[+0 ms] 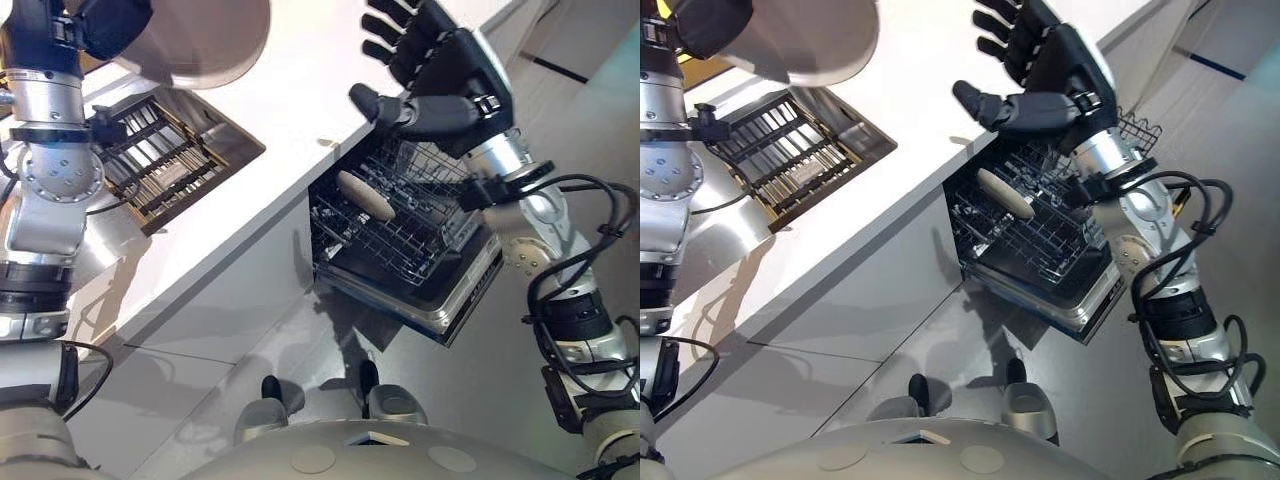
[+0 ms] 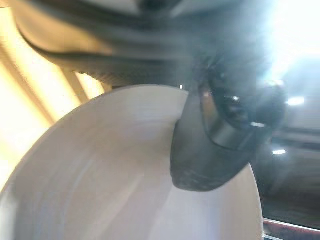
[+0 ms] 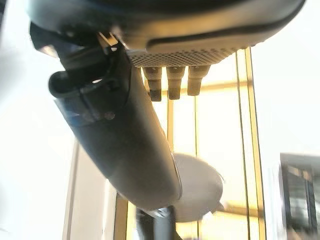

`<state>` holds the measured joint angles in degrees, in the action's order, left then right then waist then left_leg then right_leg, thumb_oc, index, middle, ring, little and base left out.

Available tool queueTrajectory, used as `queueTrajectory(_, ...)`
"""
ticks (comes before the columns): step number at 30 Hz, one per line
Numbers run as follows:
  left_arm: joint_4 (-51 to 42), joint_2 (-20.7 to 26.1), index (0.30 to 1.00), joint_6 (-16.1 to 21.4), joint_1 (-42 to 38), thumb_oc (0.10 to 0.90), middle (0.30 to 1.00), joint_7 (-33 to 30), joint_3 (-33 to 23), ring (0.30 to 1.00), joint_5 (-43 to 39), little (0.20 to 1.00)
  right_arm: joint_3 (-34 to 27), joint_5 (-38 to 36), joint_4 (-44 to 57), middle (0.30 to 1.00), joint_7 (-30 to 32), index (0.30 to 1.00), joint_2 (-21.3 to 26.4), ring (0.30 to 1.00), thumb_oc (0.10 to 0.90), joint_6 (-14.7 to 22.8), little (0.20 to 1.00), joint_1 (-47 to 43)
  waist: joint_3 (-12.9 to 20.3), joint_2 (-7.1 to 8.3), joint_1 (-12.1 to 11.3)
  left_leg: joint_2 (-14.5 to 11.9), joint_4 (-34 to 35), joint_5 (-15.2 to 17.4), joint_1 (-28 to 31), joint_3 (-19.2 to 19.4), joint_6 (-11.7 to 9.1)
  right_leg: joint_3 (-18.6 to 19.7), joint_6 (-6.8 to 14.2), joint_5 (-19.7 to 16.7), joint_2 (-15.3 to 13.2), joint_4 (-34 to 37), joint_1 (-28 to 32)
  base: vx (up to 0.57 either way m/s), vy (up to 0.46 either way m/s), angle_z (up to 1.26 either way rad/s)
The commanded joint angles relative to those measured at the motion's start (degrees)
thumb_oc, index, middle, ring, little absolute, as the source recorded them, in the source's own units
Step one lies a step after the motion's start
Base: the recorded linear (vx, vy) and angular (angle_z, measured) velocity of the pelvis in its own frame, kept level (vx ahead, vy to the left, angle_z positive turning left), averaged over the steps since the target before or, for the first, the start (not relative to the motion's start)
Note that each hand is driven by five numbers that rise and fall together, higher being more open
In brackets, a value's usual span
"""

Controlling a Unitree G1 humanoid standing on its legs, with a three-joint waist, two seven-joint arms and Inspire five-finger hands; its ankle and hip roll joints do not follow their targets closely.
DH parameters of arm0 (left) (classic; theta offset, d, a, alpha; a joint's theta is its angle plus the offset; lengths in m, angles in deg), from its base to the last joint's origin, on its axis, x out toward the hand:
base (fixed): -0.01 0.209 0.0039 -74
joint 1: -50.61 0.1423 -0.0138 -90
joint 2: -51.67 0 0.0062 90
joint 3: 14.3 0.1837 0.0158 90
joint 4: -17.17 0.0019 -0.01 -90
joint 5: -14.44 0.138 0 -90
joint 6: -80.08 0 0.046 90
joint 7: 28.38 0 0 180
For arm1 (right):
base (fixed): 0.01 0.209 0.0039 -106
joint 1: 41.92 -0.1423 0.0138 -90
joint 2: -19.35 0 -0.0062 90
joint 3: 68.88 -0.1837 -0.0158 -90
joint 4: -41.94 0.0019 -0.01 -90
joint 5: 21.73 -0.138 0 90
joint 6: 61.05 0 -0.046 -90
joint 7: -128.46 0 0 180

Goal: Pick up plates and place into dishwasher.

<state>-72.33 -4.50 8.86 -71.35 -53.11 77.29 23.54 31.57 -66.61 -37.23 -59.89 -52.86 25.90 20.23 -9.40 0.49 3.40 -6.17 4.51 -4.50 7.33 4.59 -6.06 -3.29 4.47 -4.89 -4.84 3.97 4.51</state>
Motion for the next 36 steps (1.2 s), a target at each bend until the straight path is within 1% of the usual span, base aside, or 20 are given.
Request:
queueTrajectory(1, -3.2, 1.3, 0.300, 2.8, -4.2, 0.100, 0.300, -3.8, 2.1, 0.300, 2.2, 0.200, -0.9, -1.8, 4.9, 0.900, 1.8, 0.900, -2.0, 0.900, 0.800, 2.9, 0.900, -8.5, 7.3, -0.30, 0.1, 5.4, -0.9, 4.8, -0.9, 2.4, 4.0, -2.7, -0.2, 6.5, 5.2, -4.3, -0.2, 0.00, -0.032, 0.02)
queueTrajectory(9, -4.6, -2.0, 0.300, 2.0, -6.2, 0.100, 0.300, -2.1, 6.8, 0.300, -0.2, 0.200, 3.1, -0.6, 3.7, 0.900, 2.5, 0.900, -4.6, 0.900, 0.800, -0.4, 0.900, -11.2, 7.9, -0.30, 0.0, 5.1, -0.1, 4.0, -0.9, 2.6, 3.7, -2.8, 0.1, 5.5, 5.1, -3.2, -0.1, 0.00, 0.000, 0.01)
queueTrajectory(12, -5.0, -3.8, 0.300, 2.3, -6.2, 0.100, 0.300, -0.8, 8.2, 0.300, -1.1, 0.200, 4.6, 0.4, 3.1, 0.900, 2.9, 0.900, -5.4, 0.900, 0.800, -0.6, 0.900, -12.1, 8.1, -0.25, 0.1, 5.1, -0.1, 4.0, -1.0, 2.7, 3.7, -2.7, 0.3, 5.2, 4.9, -3.0, -0.2, 0.00, 0.000, 0.00)
queueTrajectory(17, -5.7, -5.3, 0.300, 2.0, -6.6, 0.100, 0.300, 1.2, 10.4, 0.300, -1.5, 0.200, 6.0, 0.6, 2.5, 0.900, 3.6, 0.900, -6.6, 0.900, 0.800, -1.4, 0.900, -13.1, 8.2, -0.30, 0.1, 5.2, 0.0, 4.0, -0.9, 2.8, 3.9, -2.4, 0.4, 5.1, 4.8, -3.1, -0.3, 0.00, 0.000, 0.00)
queueTrajectory(22, -6.4, -6.6, 0.300, 2.0, -6.7, 0.100, 0.300, 2.8, 11.7, 0.300, -2.3, 0.200, 7.2, -1.0, 1.9, 0.900, 2.2, 0.900, -7.2, 0.900, 0.800, -4.6, 0.900, -13.2, 8.3, -0.22, 0.2, 5.3, 0.0, 4.0, -0.9, 2.5, 4.2, -2.0, 0.6, 5.3, 4.7, -3.6, -0.6, 0.00, 0.000, 0.00)
queueTrajectory(24, -7.0, -7.2, 0.300, 1.6, -6.8, 0.100, 0.300, 3.2, 12.3, 0.300, -2.3, 0.200, 8.0, -1.4, 1.7, 0.371, 2.2, 0.371, -7.5, 0.371, 0.182, -4.4, 0.282, -13.1, 8.3, -0.22, 0.3, 5.3, 0.1, 4.0, -0.9, 2.4, 4.3, -1.7, 0.6, 5.4, 4.7, -4.0, -0.7, 0.00, 0.000, 0.00)
queueTrajectory(25, -7.1, -7.5, 0.300, 1.4, -6.8, 0.100, 0.300, 3.4, 12.6, 0.300, -2.1, 0.200, 8.2, -1.9, 1.7, 0.300, 2.3, 0.300, -7.7, 0.300, 0.100, -4.1, 0.200, -13.0, 8.3, -0.21, 0.3, 5.3, 0.1, 4.0, -0.9, 2.3, 4.4, -1.7, 0.6, 5.4, 4.7, -4.0, -0.7, 0.00, 0.000, 0.00)
queueTrajectory(26, -7.1, -7.6, 0.300, 1.4, -6.8, 0.100, 0.300, 3.4, 12.6, 0.300, -2.1, 0.200, 8.3, -2.0, 1.7, 0.300, 2.4, 0.300, -7.7, 0.300, 0.100, -4.0, 0.200, -13.0, 8.3, -0.21, 0.3, 5.3, 0.1, 4.0, -0.9, 2.3, 4.4, -1.7, 0.6, 5.4, 4.6, -4.0, -0.7, 0.00, 0.000, 0.00)
queueTrajectory(27, -7.0, -8.1, 0.300, 1.0, -6.9, 0.100, 0.300, 3.9, 13.2, 0.300, -2.5, 0.200, 8.4, -1.8, 1.6, 0.300, 2.9, 0.300, -8.4, 0.300, 0.100, -2.8, 0.200, -12.8, 8.3, -0.20, 0.3, 5.3, 0.1, 4.1, -0.9, 2.3, 4.4, -1.6, 0.7, 5.4, 4.6, -4.0, -0.7, 0.00, 0.000, 0.00)
queueTrajectory(28, -7.0, -8.4, 0.300, 0.6, -6.7, 0.100, 0.300, 4.1, 13.4, 0.300, -2.2, 0.200, 8.4, -1.4, 1.8, 0.300, 3.0, 0.300, -8.8, 0.300, 0.100, -2.5, 0.200, -12.6, 8.3, -0.21, 0.3, 5.3, 0.1, 4.1, -0.9, 2.3, 4.5, -1.6, 0.7, 5.4, 4.5, -4.0, -0.8, 0.04, 0.003, 0.00)
queueTrajectory(33, -6.5, -8.9, 0.300, -1.3, -5.1, 0.100, 0.300, 7.0, 13.9, 0.300, -3.9, 0.200, 8.2, -0.6, 2.6, 0.300, 4.4, 0.300, -9.5, 0.300, 0.100, -2.1, 0.200, -12.2, 8.1, -0.26, 0.1, 5.5, 0.0, 4.3, -0.8, 2.3, 4.6, -1.6, 1.0, 5.2, 4.3, -3.9, -0.8, 0.00, 0.000, 0.00)
queueTrajectory(36, -6.0, -9.5, 0.300, -1.3, -3.2, 0.100, 0.300, 9.0, 13.9, 0.300, -5.1, 0.200, 7.5, -0.4, 2.6, 0.300, 5.1, 0.300, -9.8, 0.300, 0.100, -1.7, 0.200, -11.5, 8.1, -0.36, 0.0, 5.5, 0.0, 4.4, -0.8, 2.3, 4.8, -1.6, 1.1, 5.2, 4.2, -4.0, -0.8, 0.00, 0.000, 0.00)
